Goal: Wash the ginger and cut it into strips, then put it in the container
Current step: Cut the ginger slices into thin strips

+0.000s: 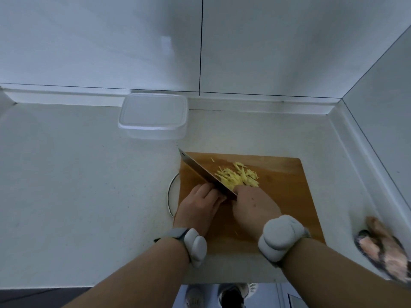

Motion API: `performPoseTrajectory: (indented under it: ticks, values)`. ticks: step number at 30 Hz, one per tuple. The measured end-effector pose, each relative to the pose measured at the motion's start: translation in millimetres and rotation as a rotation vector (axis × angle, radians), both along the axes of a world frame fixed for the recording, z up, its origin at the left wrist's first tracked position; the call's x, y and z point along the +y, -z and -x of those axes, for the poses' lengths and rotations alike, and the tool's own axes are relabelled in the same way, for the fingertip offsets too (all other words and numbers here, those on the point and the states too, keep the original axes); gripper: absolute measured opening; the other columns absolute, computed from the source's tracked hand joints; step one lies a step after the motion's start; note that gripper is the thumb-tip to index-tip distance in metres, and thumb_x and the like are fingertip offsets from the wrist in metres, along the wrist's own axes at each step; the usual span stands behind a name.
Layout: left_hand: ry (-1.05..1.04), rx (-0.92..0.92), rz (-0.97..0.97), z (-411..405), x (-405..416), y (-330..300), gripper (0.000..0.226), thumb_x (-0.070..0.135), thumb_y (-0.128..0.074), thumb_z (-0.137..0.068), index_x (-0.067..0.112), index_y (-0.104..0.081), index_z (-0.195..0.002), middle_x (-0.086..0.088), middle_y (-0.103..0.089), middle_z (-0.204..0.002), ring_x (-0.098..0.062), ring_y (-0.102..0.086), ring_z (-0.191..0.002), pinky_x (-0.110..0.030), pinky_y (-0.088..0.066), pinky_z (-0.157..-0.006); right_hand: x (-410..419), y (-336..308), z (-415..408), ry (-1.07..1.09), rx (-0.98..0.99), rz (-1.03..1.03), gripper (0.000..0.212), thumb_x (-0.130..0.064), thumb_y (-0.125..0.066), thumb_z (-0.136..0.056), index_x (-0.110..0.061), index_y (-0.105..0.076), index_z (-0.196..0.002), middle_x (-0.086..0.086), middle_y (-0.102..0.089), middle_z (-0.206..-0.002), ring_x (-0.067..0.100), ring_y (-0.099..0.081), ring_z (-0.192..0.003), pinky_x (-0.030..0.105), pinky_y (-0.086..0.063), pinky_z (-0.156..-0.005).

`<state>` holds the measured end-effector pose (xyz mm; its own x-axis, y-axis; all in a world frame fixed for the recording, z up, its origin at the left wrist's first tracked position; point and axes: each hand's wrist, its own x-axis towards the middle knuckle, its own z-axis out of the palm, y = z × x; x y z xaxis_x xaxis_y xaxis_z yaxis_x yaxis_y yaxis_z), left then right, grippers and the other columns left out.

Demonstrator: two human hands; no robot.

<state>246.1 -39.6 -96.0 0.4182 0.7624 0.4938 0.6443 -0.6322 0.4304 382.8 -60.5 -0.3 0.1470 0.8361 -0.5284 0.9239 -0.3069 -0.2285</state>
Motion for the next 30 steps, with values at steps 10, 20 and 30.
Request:
performPoseTrajectory:
  ticks: [10,20,30]
  values:
    - [0.014,0.029,0.024,0.8,-0.8,-0.9,0.02,0.027,-0.053,-0.091,0.015,-0.068,-0.091,-0.003,-0.065,-0.096,-0.021,-0.059,-0.083,-0.03,-0.053,-0.06,2.8,-4.5,-6.8,0.016,0.052,0.051,0.017,-0.012,-0.047,-0.098,-0.014,-0.062,-0.105,0.007,-0.065,-0.089,0.023,-0.063,-0.074,0.029,-0.049,-0.062]
    - [0.001,-0.154,0.209,9.9,-8.7,-11.9,0.026,0.035,-0.055,-0.089,0.014,-0.066,-0.101,0.0,-0.063,-0.107,-0.009,-0.057,-0.094,-0.009,-0.043,-0.082,12.3,12.1,-9.3,0.044,0.145,0.052,0.028,-0.015,-0.047,-0.1,-0.002,-0.066,-0.116,0.014,-0.065,-0.092,0.023,-0.049,-0.068,0.024,-0.032,-0.049]
    - [-0.015,-0.122,0.168,15.9,-9.2,-2.5,0.019,0.029,-0.055,-0.089,0.015,-0.068,-0.093,0.001,-0.065,-0.096,-0.015,-0.059,-0.088,-0.028,-0.052,-0.076,11.6,6.6,-3.4,0.03,0.069,0.032,0.021,-0.016,-0.049,-0.099,-0.008,-0.066,-0.109,0.01,-0.068,-0.094,0.023,-0.06,-0.07,0.027,-0.044,-0.057]
